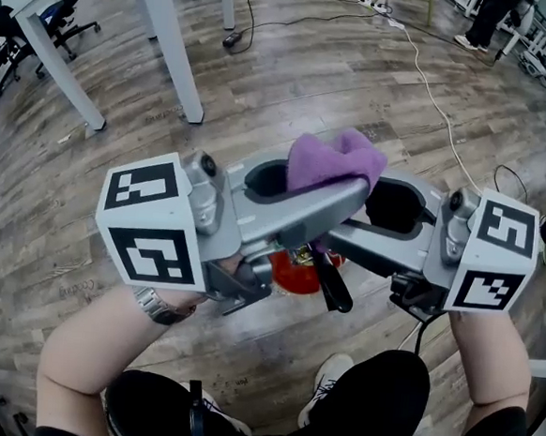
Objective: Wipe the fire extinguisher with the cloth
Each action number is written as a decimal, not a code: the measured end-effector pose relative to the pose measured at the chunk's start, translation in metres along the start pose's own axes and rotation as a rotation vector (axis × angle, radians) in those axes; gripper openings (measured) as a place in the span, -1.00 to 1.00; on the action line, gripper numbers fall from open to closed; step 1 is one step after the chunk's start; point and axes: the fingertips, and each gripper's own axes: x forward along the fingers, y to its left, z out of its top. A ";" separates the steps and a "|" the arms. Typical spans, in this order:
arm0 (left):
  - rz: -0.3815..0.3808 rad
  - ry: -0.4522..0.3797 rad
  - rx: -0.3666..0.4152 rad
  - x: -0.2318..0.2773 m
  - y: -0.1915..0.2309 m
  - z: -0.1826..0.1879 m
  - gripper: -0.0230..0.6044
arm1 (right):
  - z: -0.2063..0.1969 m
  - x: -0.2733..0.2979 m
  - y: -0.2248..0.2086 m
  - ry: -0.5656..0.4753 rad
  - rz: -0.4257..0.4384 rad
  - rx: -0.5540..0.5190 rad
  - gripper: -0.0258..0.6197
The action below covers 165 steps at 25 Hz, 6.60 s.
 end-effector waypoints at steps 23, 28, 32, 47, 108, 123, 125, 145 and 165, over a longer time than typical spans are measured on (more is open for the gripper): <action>0.099 0.137 -0.126 -0.107 -0.012 -0.100 -0.93 | -0.086 -0.008 -0.077 0.445 0.275 -0.107 -0.63; 0.097 0.164 -0.162 -0.108 -0.009 -0.122 -0.92 | -0.113 0.014 -0.089 0.499 0.334 -0.028 -0.63; 0.096 0.178 -0.198 -0.114 -0.001 -0.134 -0.92 | -0.138 0.025 -0.097 0.557 0.387 0.027 -0.64; 0.147 0.318 -0.256 -0.119 0.019 -0.177 -0.92 | -0.340 0.079 -0.158 0.719 0.404 0.305 -0.65; 0.237 0.243 -0.345 -0.154 0.027 -0.201 -0.92 | -0.537 0.025 -0.107 0.447 -0.142 0.715 -0.64; 0.172 0.255 -0.321 -0.143 0.013 -0.199 -0.92 | -0.242 -0.040 -0.008 -0.013 0.152 0.339 -0.65; 0.161 0.255 -0.324 -0.141 0.010 -0.199 -0.92 | -0.222 -0.042 0.008 -0.017 0.191 0.277 -0.65; 0.193 0.256 -0.347 -0.155 -0.004 -0.203 -0.92 | -0.395 0.027 -0.018 0.091 0.111 0.652 -0.66; 0.212 0.242 -0.377 -0.158 0.017 -0.208 -0.92 | -0.386 -0.009 -0.070 0.192 -0.029 0.691 -0.66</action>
